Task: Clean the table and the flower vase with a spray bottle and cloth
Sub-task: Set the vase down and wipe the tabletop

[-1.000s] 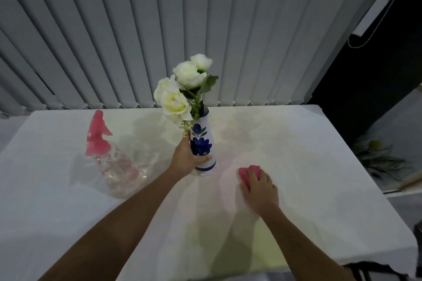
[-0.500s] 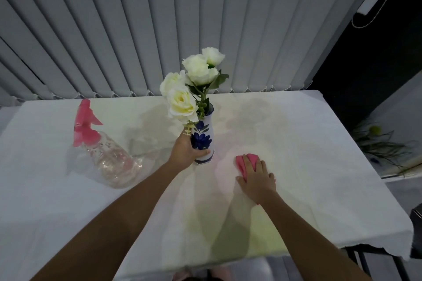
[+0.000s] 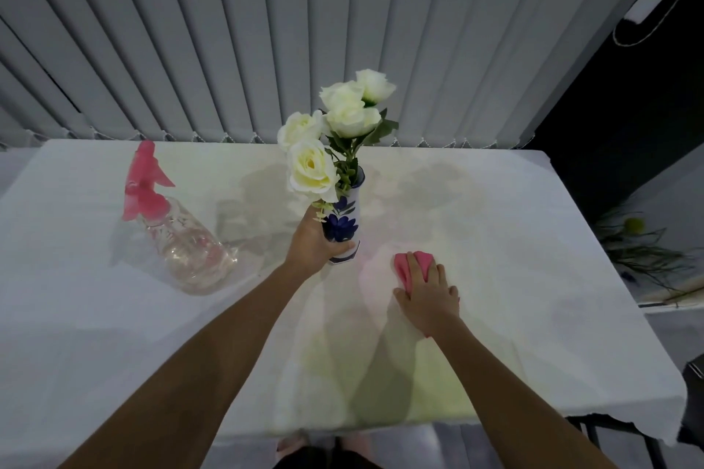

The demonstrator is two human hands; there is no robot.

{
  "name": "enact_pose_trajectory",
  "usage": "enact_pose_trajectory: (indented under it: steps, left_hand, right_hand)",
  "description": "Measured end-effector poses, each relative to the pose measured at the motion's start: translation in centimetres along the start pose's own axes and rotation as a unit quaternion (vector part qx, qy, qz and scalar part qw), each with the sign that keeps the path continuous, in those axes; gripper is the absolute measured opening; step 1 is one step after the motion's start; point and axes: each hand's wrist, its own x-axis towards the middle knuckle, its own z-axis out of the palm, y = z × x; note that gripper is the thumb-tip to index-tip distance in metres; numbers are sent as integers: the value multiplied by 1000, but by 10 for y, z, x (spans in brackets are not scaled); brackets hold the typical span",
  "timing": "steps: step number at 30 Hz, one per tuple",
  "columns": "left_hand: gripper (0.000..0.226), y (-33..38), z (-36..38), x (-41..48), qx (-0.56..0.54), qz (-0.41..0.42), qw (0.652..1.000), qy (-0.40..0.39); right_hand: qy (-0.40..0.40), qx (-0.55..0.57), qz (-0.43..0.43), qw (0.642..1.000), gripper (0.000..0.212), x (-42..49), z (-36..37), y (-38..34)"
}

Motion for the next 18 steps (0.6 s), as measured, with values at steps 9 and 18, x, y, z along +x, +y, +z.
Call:
enact_pose_trajectory:
  steps: [9,18]
  left_hand:
    - [79,-2,-6,-20,13,8,1000,3]
    - [45,-9,-67,-97,182,50,953,238]
  right_hand:
    - [7,-3,-4,1000,66,-2,1,1]
    - [113,-5,-2,994,60,-10,15,-3]
